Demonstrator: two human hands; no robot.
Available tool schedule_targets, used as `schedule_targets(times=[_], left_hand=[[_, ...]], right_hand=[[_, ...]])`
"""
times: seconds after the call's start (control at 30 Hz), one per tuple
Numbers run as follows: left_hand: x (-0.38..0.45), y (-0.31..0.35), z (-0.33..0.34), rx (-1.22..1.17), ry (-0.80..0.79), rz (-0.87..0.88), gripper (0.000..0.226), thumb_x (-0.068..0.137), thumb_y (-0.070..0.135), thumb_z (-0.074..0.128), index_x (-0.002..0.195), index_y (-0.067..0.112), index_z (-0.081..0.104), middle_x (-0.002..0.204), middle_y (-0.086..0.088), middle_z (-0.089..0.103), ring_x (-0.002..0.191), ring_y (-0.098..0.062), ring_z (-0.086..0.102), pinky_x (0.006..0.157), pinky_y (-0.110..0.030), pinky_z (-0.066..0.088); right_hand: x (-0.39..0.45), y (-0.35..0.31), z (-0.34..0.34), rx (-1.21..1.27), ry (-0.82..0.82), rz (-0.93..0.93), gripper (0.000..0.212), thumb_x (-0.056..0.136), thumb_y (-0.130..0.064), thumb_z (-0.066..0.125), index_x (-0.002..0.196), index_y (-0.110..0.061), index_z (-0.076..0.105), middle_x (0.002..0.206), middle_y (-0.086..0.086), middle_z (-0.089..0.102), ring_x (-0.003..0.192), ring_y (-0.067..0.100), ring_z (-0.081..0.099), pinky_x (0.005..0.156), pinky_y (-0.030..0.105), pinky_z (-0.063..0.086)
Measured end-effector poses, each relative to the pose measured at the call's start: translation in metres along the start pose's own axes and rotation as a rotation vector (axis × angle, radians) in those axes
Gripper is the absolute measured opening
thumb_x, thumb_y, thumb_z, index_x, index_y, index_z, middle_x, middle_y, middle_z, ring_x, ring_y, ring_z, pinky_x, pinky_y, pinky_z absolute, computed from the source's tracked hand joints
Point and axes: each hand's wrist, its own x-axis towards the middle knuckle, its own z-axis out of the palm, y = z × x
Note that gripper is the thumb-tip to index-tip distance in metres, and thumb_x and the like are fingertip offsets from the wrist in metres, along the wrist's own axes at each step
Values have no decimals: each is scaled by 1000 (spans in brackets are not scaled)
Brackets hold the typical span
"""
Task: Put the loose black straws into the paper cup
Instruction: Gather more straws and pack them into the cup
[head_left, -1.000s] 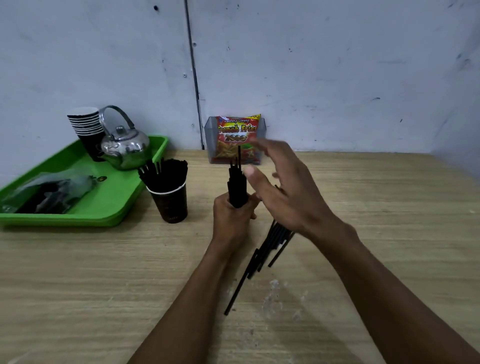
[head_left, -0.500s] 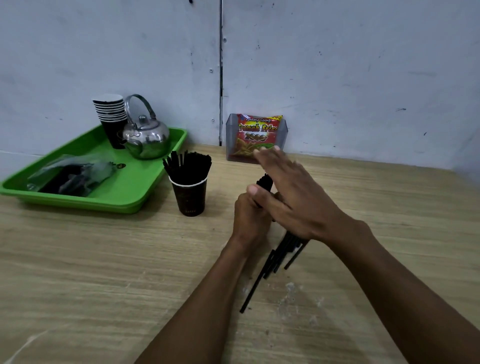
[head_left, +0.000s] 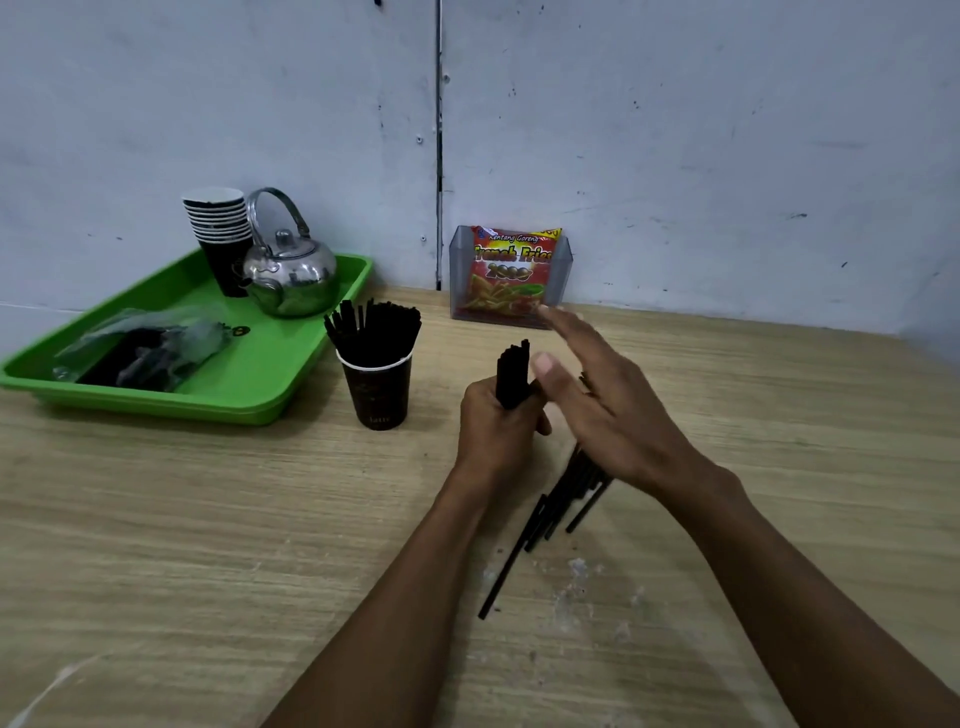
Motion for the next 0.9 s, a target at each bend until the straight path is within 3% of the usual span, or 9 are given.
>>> schedule_targets(times=[0.03, 0.1, 0.17, 0.27, 0.4, 0.5, 0.6, 0.8, 0.9], left_hand=[[1, 2, -1, -14, -15, 3, 39, 93, 28, 63, 68, -3, 64, 58, -15, 63, 56, -21, 59, 61, -34, 46], [2, 5, -4, -27, -35, 11, 37, 95, 27, 61, 74, -3, 66, 57, -13, 61, 56, -20, 58, 62, -30, 46], [5, 6, -7, -29, -41, 13, 30, 95, 25, 60, 83, -2, 68, 58, -7, 59, 56, -16, 57, 60, -24, 45], [5, 8, -9, -9, -94, 1, 23, 94, 19, 62, 87, -1, 71, 61, 1, 62, 54, -10, 56, 56, -17, 44], [3, 4, -10, 25, -155, -56, 31, 90, -5, 56, 65, 11, 65, 52, 9, 63, 46, -1, 54, 48, -12, 41], [2, 5, -12, 14, -134, -57, 17, 86, -7, 59, 70, -7, 65, 56, -4, 61, 47, -6, 55, 48, -17, 42], [2, 4, -11, -2, -88, -40, 21, 82, 5, 66, 71, -13, 64, 60, -22, 62, 55, -22, 58, 52, -31, 44], [7, -3, -13, 69, -88, -31, 14, 85, 9, 66, 79, -2, 70, 68, -21, 70, 64, -34, 69, 55, -38, 52], [5, -2, -12, 63, -93, -21, 18, 86, 5, 60, 73, -4, 68, 64, -20, 68, 60, -26, 67, 53, -31, 50]], right_hand=[[0, 2, -3, 75, 25, 56, 54, 99, -51, 38, 150, -33, 35, 139, -33, 47, 133, -18, 31, 113, 17, 27], [0, 4, -5, 151, 51, 123, 50, 99, -48, 38, 146, -31, 42, 100, -53, 53, 105, -35, 38, 95, 5, 31], [3, 6, -2, 257, 47, 140, 53, 98, -52, 36, 147, -31, 41, 115, -46, 55, 116, -27, 40, 103, 15, 32], [9, 0, 1, 420, -16, 181, 67, 94, -66, 27, 151, -32, 32, 156, -13, 36, 142, 0, 30, 115, 28, 25], [11, -12, 5, 305, -168, 172, 78, 83, -73, 16, 146, -35, 41, 155, -14, 37, 130, -4, 31, 95, 15, 26], [10, -13, 8, 296, -187, 131, 79, 82, -73, 16, 145, -34, 45, 154, -11, 41, 133, -4, 32, 88, 8, 22], [10, -11, 9, 307, -183, 122, 82, 82, -75, 18, 147, -32, 41, 153, -10, 43, 141, 3, 33, 101, 16, 23], [5, -14, 12, 253, -191, 113, 77, 85, -69, 19, 150, -32, 35, 156, -10, 36, 143, 5, 29, 107, 22, 20], [3, -16, 11, 236, -154, 100, 74, 86, -67, 21, 150, -33, 34, 157, -10, 35, 143, 6, 29, 111, 24, 22]])
